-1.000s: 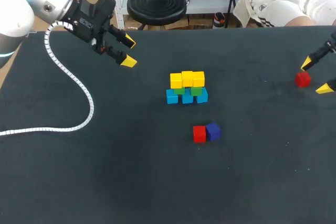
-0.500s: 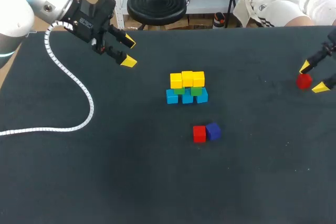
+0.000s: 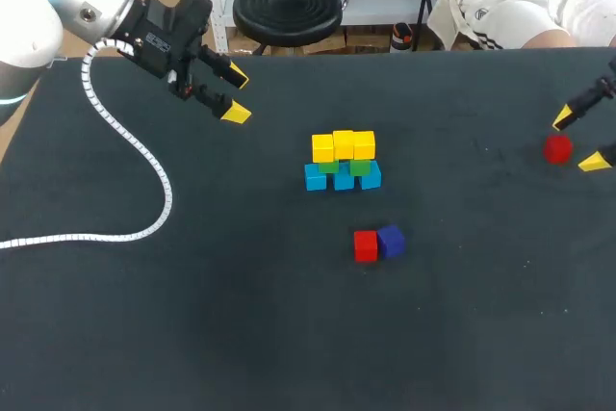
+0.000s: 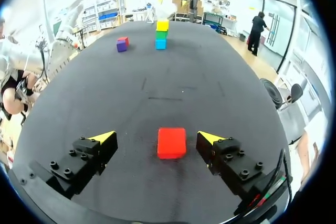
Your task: Place the blue cubes, place green cubes on the blue cubes, place the yellow cubes on the green cubes, then place the red cubes on the yellow cubes, and place purple cube on the red cubes.
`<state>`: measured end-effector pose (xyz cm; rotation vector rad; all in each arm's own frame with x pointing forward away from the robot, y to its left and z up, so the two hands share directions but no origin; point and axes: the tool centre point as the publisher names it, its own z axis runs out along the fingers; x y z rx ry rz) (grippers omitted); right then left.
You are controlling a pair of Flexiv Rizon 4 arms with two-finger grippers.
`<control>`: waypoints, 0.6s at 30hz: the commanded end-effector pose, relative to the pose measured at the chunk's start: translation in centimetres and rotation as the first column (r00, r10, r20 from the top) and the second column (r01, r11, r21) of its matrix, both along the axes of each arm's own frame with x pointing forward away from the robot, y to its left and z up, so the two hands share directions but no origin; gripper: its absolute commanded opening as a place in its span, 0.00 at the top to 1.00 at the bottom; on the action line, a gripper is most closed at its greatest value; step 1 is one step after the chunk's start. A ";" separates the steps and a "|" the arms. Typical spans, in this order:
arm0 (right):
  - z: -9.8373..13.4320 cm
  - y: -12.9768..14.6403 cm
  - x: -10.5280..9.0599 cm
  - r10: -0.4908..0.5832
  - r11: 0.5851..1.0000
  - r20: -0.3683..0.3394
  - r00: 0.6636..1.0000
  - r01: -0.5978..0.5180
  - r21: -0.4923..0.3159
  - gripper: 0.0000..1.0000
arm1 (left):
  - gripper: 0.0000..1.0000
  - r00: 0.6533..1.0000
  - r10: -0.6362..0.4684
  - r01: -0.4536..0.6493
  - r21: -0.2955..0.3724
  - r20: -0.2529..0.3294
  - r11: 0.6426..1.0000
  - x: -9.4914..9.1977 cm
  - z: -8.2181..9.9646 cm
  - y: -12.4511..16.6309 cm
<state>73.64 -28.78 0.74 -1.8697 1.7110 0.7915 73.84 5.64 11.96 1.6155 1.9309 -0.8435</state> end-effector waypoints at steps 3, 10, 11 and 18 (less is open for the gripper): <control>-0.5 -0.3 0.6 -0.016 0.999 -0.029 0.999 0.017 0.027 0.00 | 0.00 1.000 -0.002 0.002 -0.001 0.001 1.000 0.0 0.0 0.1; -0.8 -0.6 0.6 -0.041 0.999 -0.043 0.998 0.042 0.033 0.00 | 0.00 1.000 -0.002 0.002 -0.001 0.001 1.000 0.0 0.0 0.1; -0.8 -0.6 0.6 -0.047 0.998 -0.043 0.998 0.048 0.036 0.00 | 0.00 1.000 -0.002 0.002 -0.001 0.001 1.000 0.0 0.0 0.1; -0.5 -0.2 1.3 -0.051 0.997 -0.045 0.998 0.053 0.049 0.00 | 0.00 1.000 -0.002 0.002 -0.001 0.001 1.000 0.0 0.0 0.1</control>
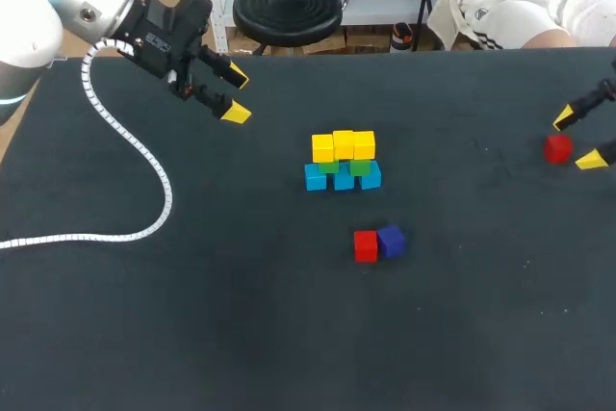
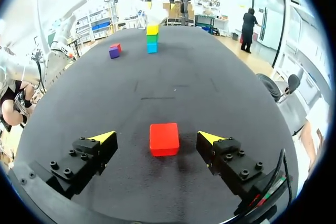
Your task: Place the blue cubes, place green cubes on the blue cubes, place the yellow cubes on the green cubes, then place the red cubes on the yellow cubes, and place purple cube on the red cubes.
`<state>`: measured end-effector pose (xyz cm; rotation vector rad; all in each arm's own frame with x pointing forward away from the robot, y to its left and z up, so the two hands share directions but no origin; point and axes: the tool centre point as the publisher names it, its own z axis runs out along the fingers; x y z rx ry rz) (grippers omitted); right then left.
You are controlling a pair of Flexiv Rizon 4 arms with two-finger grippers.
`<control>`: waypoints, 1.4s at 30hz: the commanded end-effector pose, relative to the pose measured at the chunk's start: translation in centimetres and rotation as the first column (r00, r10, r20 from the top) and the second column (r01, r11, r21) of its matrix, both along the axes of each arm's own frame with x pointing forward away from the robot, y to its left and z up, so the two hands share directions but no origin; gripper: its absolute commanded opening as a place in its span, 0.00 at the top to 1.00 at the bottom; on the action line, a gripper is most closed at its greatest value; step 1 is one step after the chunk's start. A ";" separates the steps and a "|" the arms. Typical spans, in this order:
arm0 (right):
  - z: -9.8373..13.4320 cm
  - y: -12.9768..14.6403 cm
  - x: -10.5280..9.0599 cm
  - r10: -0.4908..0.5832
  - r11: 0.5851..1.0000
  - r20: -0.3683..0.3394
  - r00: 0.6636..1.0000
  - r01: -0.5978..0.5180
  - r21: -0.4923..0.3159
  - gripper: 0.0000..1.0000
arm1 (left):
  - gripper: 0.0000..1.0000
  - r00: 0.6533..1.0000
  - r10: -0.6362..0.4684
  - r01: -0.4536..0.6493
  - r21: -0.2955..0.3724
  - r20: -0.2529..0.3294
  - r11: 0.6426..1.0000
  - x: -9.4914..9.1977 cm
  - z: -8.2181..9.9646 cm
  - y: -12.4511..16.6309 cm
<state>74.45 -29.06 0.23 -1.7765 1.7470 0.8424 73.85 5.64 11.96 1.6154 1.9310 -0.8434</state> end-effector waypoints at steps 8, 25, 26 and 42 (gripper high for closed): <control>-0.1 0.4 0.9 0.020 1.000 -0.009 1.000 -0.019 0.006 0.00 | 0.00 1.000 -0.002 0.002 -0.001 0.001 1.000 0.0 0.0 0.1; -0.6 0.5 0.8 0.040 0.999 -0.031 0.999 -0.040 0.003 0.87 | 0.00 1.000 -0.002 0.002 -0.001 0.001 1.000 0.0 0.0 0.1; -0.7 0.5 0.8 0.041 0.999 -0.031 0.999 -0.041 0.002 0.94 | 0.00 1.000 -0.002 0.002 -0.001 0.001 1.000 0.0 0.0 0.1; 4.8 2.8 0.8 0.057 0.998 0.101 0.993 -0.057 -0.009 1.00 | 0.00 1.000 -0.002 0.002 -0.001 0.001 1.000 0.0 0.0 0.1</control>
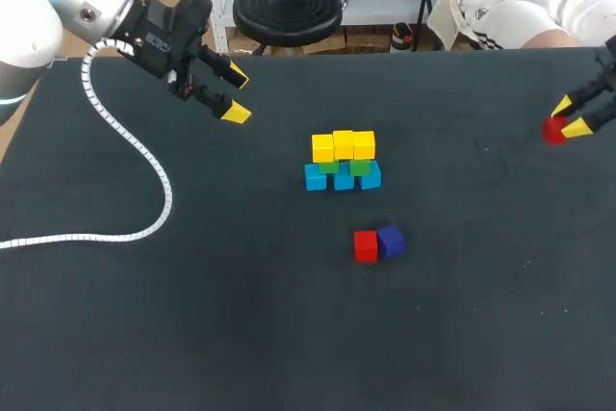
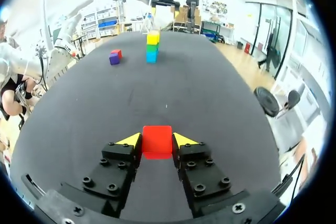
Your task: Place the blue cubes, place green cubes on the blue cubes, place the yellow cubes on the green cubes, then place the red cubes on the yellow cubes, and place purple cube on the red cubes.
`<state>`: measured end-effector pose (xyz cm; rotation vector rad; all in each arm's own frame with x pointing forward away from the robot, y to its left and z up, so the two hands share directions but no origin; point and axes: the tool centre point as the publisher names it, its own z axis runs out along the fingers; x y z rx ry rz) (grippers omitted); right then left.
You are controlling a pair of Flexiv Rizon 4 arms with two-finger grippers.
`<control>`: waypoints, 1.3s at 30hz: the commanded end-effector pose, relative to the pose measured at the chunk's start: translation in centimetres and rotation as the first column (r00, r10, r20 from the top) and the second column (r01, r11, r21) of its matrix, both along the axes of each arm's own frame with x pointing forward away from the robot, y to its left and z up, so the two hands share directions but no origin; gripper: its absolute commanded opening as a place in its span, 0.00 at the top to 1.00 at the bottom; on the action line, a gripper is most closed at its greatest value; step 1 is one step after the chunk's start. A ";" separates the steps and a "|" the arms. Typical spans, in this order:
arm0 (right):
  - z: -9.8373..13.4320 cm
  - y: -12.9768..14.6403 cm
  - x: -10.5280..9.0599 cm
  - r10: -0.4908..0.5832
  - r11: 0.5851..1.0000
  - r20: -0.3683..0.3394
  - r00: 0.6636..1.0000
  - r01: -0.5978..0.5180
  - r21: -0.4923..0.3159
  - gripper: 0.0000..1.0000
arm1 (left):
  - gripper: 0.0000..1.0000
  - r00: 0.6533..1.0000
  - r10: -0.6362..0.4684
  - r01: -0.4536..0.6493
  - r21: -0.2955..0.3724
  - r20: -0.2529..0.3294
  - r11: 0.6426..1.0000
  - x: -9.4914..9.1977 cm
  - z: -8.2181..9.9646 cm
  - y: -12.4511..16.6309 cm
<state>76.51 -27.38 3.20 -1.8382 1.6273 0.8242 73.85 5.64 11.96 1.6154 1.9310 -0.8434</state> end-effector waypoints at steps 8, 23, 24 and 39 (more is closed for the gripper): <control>5.9 3.6 -0.5 0.005 0.997 0.084 0.996 0.001 -0.073 1.00 | 0.00 1.000 -0.002 0.002 -0.001 0.001 1.000 0.0 0.0 0.1; 7.9 6.0 0.0 0.035 0.997 0.108 0.994 -0.027 -0.078 1.00 | 0.00 1.000 -0.002 0.002 -0.001 0.001 1.000 0.0 0.0 0.1; 7.9 6.0 0.0 0.035 0.997 0.108 0.994 -0.027 -0.078 1.00 | 0.00 1.000 -0.002 0.002 -0.001 0.001 1.000 0.0 0.0 0.1; 7.9 6.0 0.0 0.035 0.997 0.108 0.994 -0.027 -0.078 1.00 | 0.00 1.000 -0.002 0.002 -0.001 0.001 1.000 0.0 0.0 0.1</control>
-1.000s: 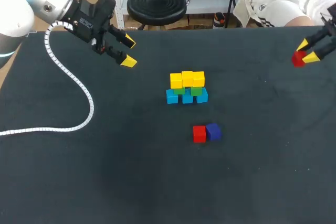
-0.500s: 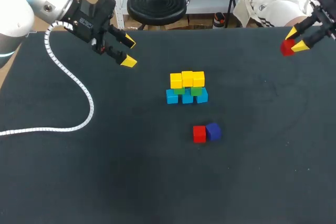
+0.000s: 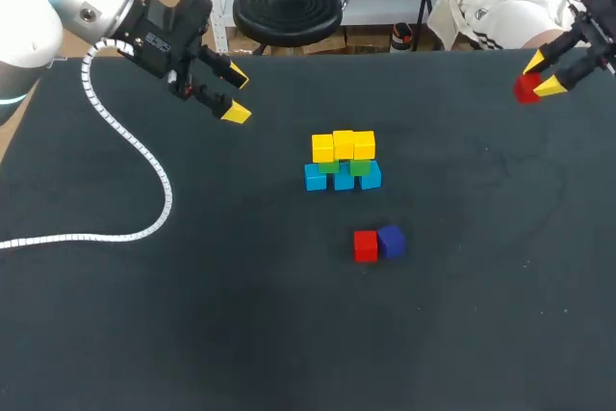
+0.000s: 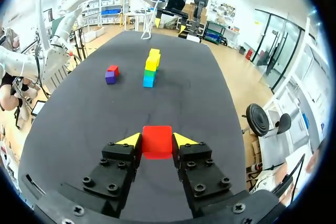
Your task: Place the blue cubes, place green cubes on the blue cubes, place the yellow cubes on the green cubes, then place the red cubes on the yellow cubes, and place purple cube on the red cubes.
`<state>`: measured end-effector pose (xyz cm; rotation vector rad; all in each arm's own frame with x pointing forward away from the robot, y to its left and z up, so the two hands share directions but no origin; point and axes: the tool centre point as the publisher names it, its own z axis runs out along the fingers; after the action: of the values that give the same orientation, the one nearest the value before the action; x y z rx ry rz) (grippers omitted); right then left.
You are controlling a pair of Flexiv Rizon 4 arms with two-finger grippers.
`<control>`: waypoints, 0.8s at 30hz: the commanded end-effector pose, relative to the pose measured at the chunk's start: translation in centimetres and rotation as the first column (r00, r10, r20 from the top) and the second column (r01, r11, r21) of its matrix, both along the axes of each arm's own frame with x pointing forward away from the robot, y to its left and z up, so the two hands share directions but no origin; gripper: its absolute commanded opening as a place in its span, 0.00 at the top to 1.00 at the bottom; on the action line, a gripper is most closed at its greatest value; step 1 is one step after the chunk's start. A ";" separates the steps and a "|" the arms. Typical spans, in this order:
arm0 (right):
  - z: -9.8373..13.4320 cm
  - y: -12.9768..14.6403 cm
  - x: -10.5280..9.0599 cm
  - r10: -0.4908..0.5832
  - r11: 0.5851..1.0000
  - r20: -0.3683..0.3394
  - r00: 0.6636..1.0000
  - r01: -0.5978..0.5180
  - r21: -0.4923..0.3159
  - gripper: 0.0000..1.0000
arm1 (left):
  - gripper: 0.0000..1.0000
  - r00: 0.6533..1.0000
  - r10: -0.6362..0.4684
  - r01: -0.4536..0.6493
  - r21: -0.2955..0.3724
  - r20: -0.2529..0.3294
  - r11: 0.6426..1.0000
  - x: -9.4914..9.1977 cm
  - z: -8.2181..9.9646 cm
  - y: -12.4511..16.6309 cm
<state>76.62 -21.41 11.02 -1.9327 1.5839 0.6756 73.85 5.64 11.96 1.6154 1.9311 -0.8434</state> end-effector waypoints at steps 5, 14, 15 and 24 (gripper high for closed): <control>0.0 0.0 -0.2 -0.003 1.000 0.003 1.000 0.003 -0.001 1.00 | 0.00 1.000 -0.002 0.002 -0.001 0.001 1.000 0.0 0.0 0.1; 2.5 6.4 0.1 0.124 0.992 0.035 0.992 -0.124 -0.008 1.00 | 0.00 1.000 -0.002 0.002 -0.001 0.001 1.000 0.0 0.0 0.1; 2.9 7.1 0.1 0.150 0.989 0.022 0.988 -0.150 -0.011 1.00 | 0.00 1.000 -0.002 0.002 -0.001 0.001 1.000 0.0 0.0 0.1; 3.8 10.7 -0.5 0.205 0.973 0.111 0.972 -0.215 0.083 1.00 | 0.00 1.000 -0.002 0.002 -0.001 0.001 1.000 0.0 0.0 0.1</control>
<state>76.22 -10.63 15.46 -2.0850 1.2978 0.6937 73.85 5.66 11.95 1.6152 1.9314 -0.8432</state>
